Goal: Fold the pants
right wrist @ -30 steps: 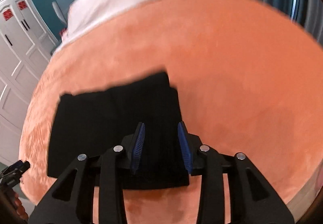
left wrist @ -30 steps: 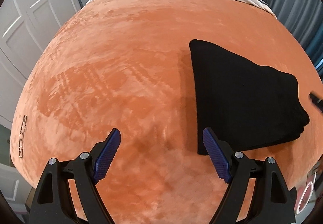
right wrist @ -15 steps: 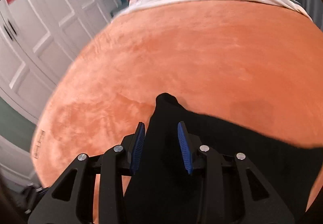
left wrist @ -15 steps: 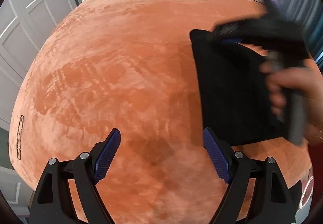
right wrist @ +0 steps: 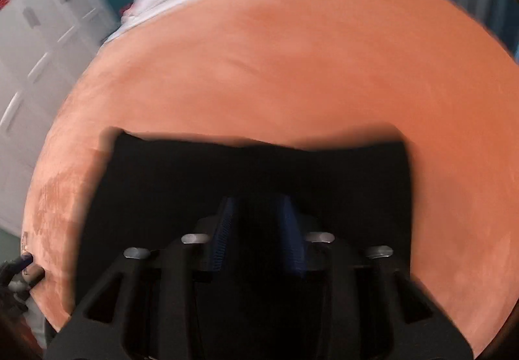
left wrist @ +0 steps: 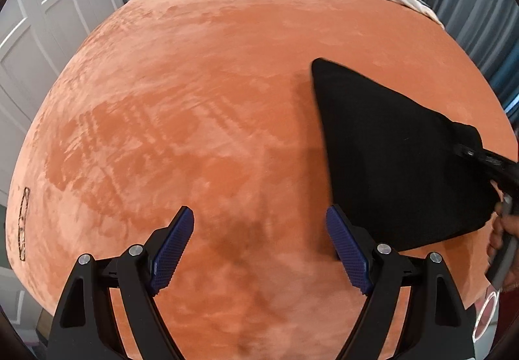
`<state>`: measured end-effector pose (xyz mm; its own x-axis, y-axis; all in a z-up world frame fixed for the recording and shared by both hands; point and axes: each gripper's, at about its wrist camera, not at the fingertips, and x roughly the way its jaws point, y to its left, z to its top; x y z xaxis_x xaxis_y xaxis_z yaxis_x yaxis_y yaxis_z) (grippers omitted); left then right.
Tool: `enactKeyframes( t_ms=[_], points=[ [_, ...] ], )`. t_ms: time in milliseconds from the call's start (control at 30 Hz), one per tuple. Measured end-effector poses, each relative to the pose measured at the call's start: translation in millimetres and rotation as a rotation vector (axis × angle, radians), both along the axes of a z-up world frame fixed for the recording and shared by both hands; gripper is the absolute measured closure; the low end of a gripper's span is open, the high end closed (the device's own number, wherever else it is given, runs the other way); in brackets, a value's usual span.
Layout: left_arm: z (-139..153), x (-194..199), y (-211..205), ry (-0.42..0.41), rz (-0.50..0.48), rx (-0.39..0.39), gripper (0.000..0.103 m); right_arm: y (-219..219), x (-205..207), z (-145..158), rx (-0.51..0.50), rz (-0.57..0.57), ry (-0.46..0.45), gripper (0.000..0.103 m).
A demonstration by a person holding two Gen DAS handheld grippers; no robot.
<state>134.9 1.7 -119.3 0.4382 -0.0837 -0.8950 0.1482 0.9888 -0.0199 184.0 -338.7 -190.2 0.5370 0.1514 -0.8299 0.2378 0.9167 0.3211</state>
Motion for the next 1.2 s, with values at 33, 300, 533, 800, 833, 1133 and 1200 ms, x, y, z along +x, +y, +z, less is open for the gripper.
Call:
enactKeyframes(
  t_ms=[33,300,533,800,833,1133,1200],
  points=[
    [2,0,-5,-0.007,-0.005,0.005,0.022,-14,-10,1,0.096,-0.040,-0.018,0.103],
    [3,-4,-57,-0.001,-0.065,0.030,0.022,-28,-62,11,-0.101,-0.081,-0.001,0.066],
    [-1,-10,-74,0.019,-0.082,0.047,0.021,-25,-91,12,-0.050,-0.069,-0.043,0.082],
    [-1,-8,-72,0.017,-0.062,0.036,0.017,-36,-111,26,-0.063,-0.067,-0.079,0.090],
    [-3,-7,-72,0.028,-0.059,0.033,0.017,-34,-104,4,-0.104,-0.041,-0.005,0.086],
    [-22,13,-38,0.113,0.072,-0.175,0.017,-54,-116,30,0.014,-0.142,-0.080,0.043],
    [-33,21,-35,0.149,0.100,-0.210,0.017,-54,-111,24,0.051,-0.134,-0.073,0.034]
  ],
)
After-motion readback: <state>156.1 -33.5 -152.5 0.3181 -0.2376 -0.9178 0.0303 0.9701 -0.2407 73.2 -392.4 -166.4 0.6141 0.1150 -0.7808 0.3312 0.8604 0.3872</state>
